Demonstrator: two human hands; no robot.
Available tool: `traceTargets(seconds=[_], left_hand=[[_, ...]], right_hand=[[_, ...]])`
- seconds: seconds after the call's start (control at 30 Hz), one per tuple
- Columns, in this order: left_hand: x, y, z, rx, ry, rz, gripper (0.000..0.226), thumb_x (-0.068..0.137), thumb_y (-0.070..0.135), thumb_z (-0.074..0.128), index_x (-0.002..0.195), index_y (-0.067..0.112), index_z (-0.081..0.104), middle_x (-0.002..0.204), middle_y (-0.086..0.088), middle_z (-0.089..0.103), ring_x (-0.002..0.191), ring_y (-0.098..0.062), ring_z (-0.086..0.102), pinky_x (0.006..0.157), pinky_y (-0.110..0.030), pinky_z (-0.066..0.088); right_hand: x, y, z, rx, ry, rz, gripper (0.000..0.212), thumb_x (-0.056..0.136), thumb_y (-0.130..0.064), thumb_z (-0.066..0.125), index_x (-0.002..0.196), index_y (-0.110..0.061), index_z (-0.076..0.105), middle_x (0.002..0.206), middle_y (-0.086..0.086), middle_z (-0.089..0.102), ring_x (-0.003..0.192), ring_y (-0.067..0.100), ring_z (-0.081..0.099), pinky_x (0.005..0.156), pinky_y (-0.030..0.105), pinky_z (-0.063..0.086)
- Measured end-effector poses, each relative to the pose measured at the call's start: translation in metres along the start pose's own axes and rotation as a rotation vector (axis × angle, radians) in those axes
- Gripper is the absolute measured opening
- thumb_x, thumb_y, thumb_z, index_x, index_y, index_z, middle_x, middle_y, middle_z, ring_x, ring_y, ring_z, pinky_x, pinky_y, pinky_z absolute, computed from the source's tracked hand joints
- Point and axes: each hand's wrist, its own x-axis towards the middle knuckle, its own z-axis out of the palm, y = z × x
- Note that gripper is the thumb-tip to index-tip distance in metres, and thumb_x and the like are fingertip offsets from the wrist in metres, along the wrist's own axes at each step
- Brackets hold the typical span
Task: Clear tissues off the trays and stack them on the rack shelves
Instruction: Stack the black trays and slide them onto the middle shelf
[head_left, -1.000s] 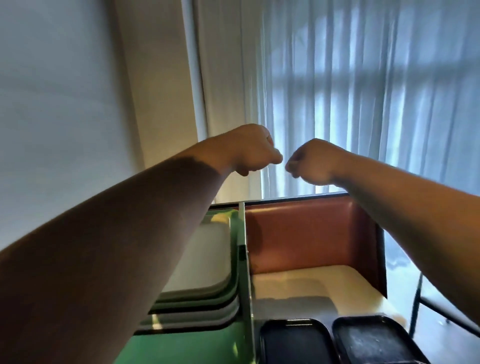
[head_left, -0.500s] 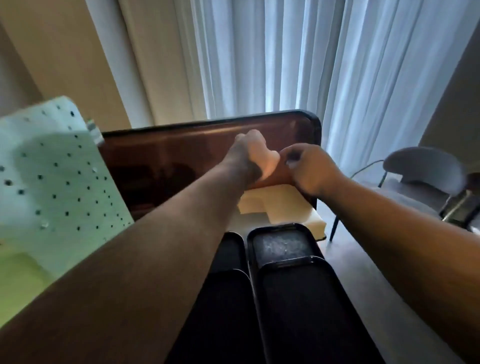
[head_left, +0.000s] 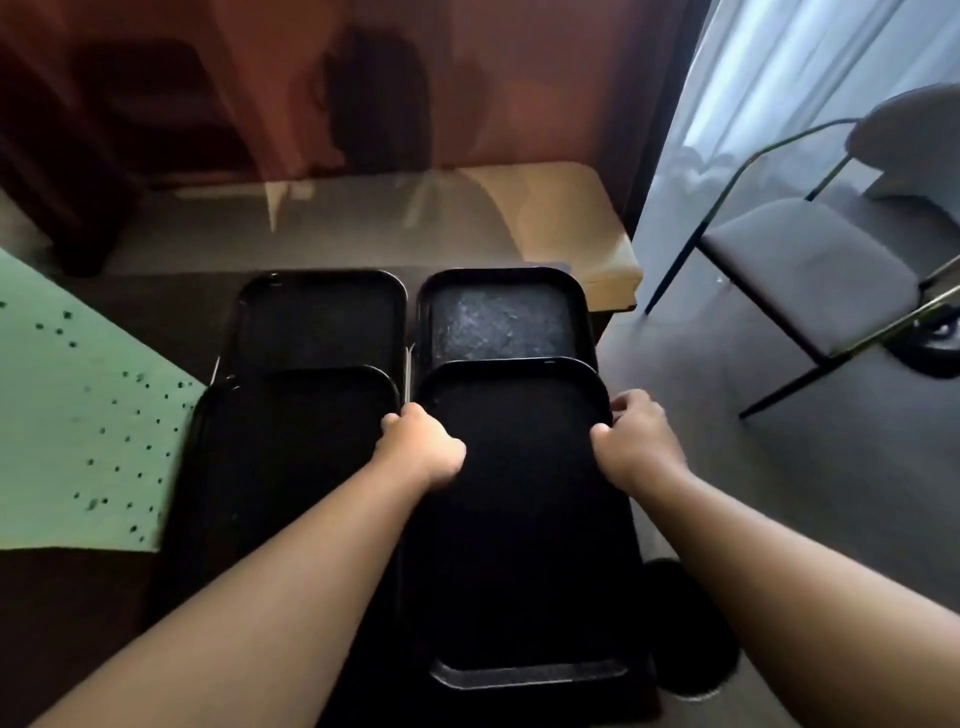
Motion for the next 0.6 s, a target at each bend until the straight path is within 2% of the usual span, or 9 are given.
traceTargets(seconds=[0.07, 0.17, 0.33, 0.47, 0.6], left_hand=[[0.005, -0.01, 0.009, -0.017, 0.026, -0.003, 0.059, 0.088, 0.024, 0.06, 0.141, 0.006, 0.042, 0.144, -0.015, 0.046, 0.123, -0.037, 0.057, 0.1, -0.042, 0.051], [0.003, -0.016, 0.018, -0.039, 0.043, 0.011, 0.059, 0.09, 0.024, 0.058, 0.144, 0.008, 0.042, 0.143, -0.012, 0.049, 0.123, -0.033, 0.057, 0.092, -0.038, 0.048], [-0.004, -0.017, 0.027, -0.187, 0.045, 0.002, 0.069, 0.088, 0.027, 0.059, 0.152, 0.015, 0.037, 0.149, -0.009, 0.045, 0.128, -0.032, 0.053, 0.103, -0.043, 0.048], [-0.006, -0.014, 0.024, -0.386, 0.145, -0.004, 0.059, 0.088, 0.028, 0.062, 0.145, 0.02, 0.048, 0.148, -0.006, 0.046, 0.131, -0.027, 0.049, 0.103, -0.037, 0.045], [0.009, 0.002, 0.003, -0.53, 0.199, 0.053, 0.058, 0.081, 0.032, 0.064, 0.138, 0.022, 0.056, 0.143, -0.004, 0.053, 0.13, -0.025, 0.051, 0.111, -0.043, 0.044]], right_hand=[[0.0, 0.019, 0.012, -0.02, -0.005, 0.043, 0.043, 0.091, -0.026, 0.06, 0.132, -0.015, 0.054, 0.134, 0.008, 0.058, 0.12, 0.033, 0.059, 0.095, 0.041, 0.049], [-0.004, 0.04, 0.023, -0.01, 0.008, 0.065, 0.037, 0.093, -0.026, 0.061, 0.128, -0.015, 0.053, 0.13, 0.007, 0.057, 0.111, 0.03, 0.06, 0.091, 0.042, 0.051], [-0.01, 0.062, 0.032, 0.071, -0.036, 0.108, 0.023, 0.102, -0.028, 0.055, 0.122, -0.018, 0.05, 0.119, 0.005, 0.065, 0.101, 0.028, 0.062, 0.082, 0.039, 0.047], [-0.004, 0.06, 0.024, 0.166, -0.016, 0.091, 0.011, 0.102, -0.026, 0.06, 0.108, -0.019, 0.054, 0.099, 0.0, 0.068, 0.089, 0.024, 0.066, 0.083, 0.042, 0.052], [0.022, 0.036, 0.009, 0.235, 0.039, 0.038, 0.009, 0.1, -0.023, 0.063, 0.104, -0.016, 0.058, 0.09, -0.006, 0.066, 0.091, 0.028, 0.066, 0.083, 0.041, 0.052]])
